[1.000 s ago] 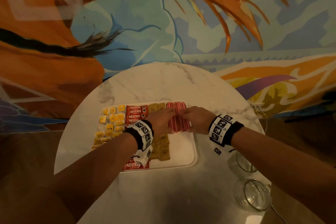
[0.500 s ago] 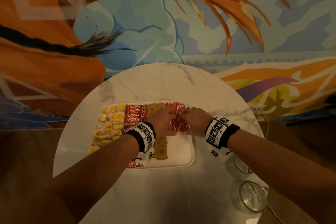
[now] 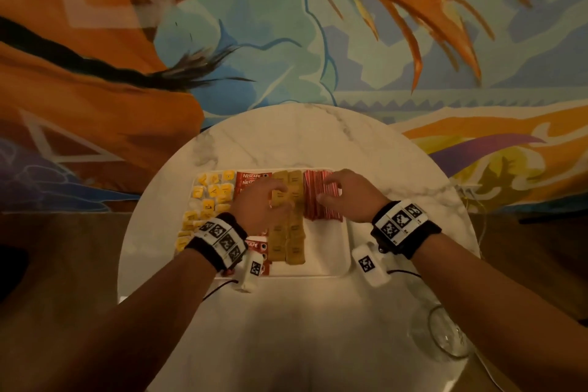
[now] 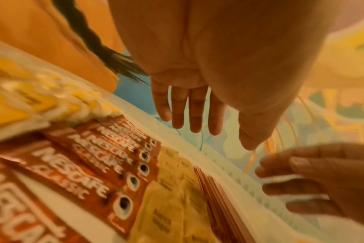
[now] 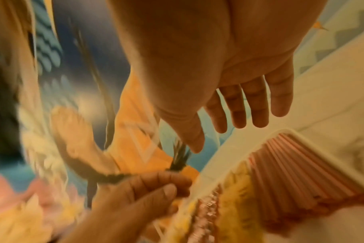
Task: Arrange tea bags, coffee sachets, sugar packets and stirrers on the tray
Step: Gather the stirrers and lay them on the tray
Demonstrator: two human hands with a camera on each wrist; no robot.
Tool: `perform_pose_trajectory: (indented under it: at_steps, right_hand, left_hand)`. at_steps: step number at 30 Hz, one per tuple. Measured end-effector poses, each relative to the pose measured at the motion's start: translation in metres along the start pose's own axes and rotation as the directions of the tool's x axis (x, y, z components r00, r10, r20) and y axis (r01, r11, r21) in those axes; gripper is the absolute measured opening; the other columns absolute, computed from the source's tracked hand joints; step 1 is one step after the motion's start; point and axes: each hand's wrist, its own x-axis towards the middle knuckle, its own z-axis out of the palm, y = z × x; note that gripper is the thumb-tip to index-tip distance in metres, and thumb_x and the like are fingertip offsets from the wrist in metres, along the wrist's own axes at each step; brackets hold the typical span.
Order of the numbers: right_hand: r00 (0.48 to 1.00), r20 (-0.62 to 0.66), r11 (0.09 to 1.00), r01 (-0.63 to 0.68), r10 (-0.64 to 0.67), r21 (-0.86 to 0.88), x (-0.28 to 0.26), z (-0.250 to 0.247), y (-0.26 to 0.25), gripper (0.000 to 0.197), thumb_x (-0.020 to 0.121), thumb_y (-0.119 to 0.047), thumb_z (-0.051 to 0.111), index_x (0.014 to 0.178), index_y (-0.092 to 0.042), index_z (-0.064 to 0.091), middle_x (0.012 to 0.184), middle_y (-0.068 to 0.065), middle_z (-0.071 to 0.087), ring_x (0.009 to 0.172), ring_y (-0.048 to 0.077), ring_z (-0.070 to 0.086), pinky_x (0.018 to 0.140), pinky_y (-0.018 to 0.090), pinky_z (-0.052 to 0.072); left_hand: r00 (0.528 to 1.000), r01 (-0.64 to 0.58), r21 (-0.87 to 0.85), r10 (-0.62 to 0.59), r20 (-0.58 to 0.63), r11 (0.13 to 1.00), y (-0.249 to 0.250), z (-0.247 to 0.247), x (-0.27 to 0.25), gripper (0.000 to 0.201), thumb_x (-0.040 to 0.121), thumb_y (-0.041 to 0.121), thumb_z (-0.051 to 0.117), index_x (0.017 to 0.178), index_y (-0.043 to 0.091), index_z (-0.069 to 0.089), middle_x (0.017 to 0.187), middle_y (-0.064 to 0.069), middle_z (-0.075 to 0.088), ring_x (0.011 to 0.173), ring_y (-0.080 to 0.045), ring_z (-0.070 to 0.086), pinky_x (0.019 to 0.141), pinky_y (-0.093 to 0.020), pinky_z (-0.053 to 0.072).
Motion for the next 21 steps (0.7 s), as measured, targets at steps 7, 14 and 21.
perform_pose_trajectory:
  at_steps: [7, 14, 21]
  right_hand:
    - [0.979, -0.059, 0.891, -0.152, 0.196, 0.429, -0.024, 0.012, -0.006, 0.045, 0.088, -0.041, 0.072, 0.126, -0.018, 0.065, 0.127, -0.001, 0.066, 0.111, 0.016, 0.064, 0.098, 0.038, 0.053]
    - [0.904, -0.069, 0.819, -0.349, 0.423, 0.455, -0.068, 0.051, 0.003, 0.049, 0.090, -0.036, 0.071, 0.132, -0.013, 0.060, 0.136, 0.006, 0.060, 0.116, 0.022, 0.060, 0.100, 0.037, 0.048]
    - [0.820, -0.070, 0.733, -0.465, 0.568, 0.497, -0.098, 0.088, -0.004, 0.052, 0.092, -0.028, 0.070, 0.135, -0.004, 0.053, 0.127, 0.012, 0.063, 0.108, 0.024, 0.059, 0.098, 0.039, 0.047]
  left_hand:
    - [0.963, 0.222, -0.195, -0.246, -0.111, 0.956, -0.044, -0.047, -0.054, 0.035, 0.086, 0.043, 0.075, 0.115, 0.024, 0.068, 0.123, 0.005, 0.065, 0.114, -0.012, 0.059, 0.095, -0.034, 0.050]
    - [0.858, 0.456, -0.213, -0.490, -0.155, 0.864, -0.084, -0.062, -0.109, 0.047, 0.085, 0.036, 0.078, 0.124, 0.014, 0.064, 0.131, -0.009, 0.063, 0.120, -0.026, 0.058, 0.095, -0.032, 0.043]
    - [0.753, 0.638, -0.214, -0.657, -0.023, 0.739, -0.114, -0.049, -0.138, 0.085, 0.085, 0.052, 0.074, 0.146, 0.003, 0.043, 0.146, -0.017, 0.052, 0.134, -0.035, 0.048, 0.111, -0.044, 0.039]
